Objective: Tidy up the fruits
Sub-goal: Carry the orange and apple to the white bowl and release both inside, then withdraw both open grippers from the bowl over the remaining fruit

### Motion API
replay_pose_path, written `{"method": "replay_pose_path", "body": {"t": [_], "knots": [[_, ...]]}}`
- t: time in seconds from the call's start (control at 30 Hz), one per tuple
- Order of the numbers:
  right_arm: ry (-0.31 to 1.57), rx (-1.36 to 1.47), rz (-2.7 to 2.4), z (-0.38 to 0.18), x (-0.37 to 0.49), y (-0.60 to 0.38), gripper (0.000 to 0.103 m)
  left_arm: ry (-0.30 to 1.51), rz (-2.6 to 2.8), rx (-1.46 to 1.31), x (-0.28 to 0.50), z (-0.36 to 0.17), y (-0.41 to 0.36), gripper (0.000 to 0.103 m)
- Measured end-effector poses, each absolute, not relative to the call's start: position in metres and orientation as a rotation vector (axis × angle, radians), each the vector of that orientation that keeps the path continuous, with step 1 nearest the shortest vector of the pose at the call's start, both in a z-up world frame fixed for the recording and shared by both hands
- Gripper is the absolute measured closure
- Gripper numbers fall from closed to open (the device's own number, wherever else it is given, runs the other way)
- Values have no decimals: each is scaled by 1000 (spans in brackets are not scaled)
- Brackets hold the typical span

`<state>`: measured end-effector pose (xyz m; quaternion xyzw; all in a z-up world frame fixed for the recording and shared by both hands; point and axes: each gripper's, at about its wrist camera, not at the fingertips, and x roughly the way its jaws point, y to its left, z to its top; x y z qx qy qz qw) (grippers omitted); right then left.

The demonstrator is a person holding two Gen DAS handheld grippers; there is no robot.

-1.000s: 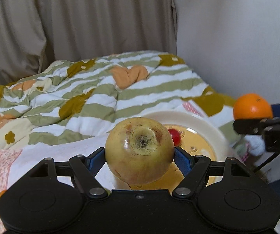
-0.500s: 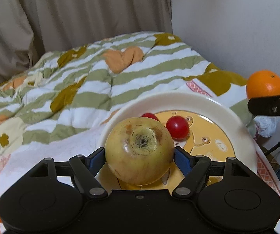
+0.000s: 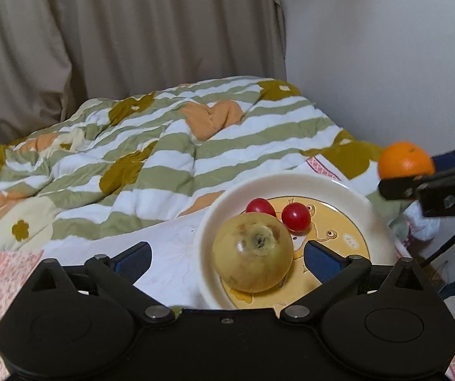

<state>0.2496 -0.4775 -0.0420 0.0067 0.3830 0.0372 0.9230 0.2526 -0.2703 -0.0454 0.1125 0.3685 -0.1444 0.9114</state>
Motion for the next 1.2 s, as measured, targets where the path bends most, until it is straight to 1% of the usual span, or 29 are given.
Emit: {"method": "replay_pose_path", "body": {"t": [0.13, 0.37, 0.77, 0.8, 0.83, 0.87, 0.9, 0.93, 1.0, 1.2], "knots": [[789, -46, 128, -47, 250, -461, 29, 717, -269, 215, 241, -32, -257, 0], [810, -194, 228, -76, 256, -427, 29, 681, -197, 165, 223, -18, -228, 0], [829, -268, 248, -106, 266, -412, 29, 713, -135, 149, 199, -26, -203, 0], [831, -274, 245, -107, 266, -412, 28, 713, -132, 149, 197, -26, -202, 0], [823, -280, 239, -107, 264, -411, 23, 714, -130, 148, 196, -26, -200, 0], [799, -288, 233, -104, 260, -411, 10, 714, -128, 149, 195, -25, -199, 0], [781, -293, 228, -100, 256, -411, 2, 712, -125, 150, 192, -25, -198, 0], [762, -292, 224, -97, 253, -412, 0, 711, -123, 149, 190, -25, -197, 0], [721, -279, 220, -89, 244, -414, 0, 713, -121, 144, 186, -23, -196, 0], [703, -238, 201, -63, 223, -419, 0, 691, -114, 133, 166, -9, -198, 0]]}}
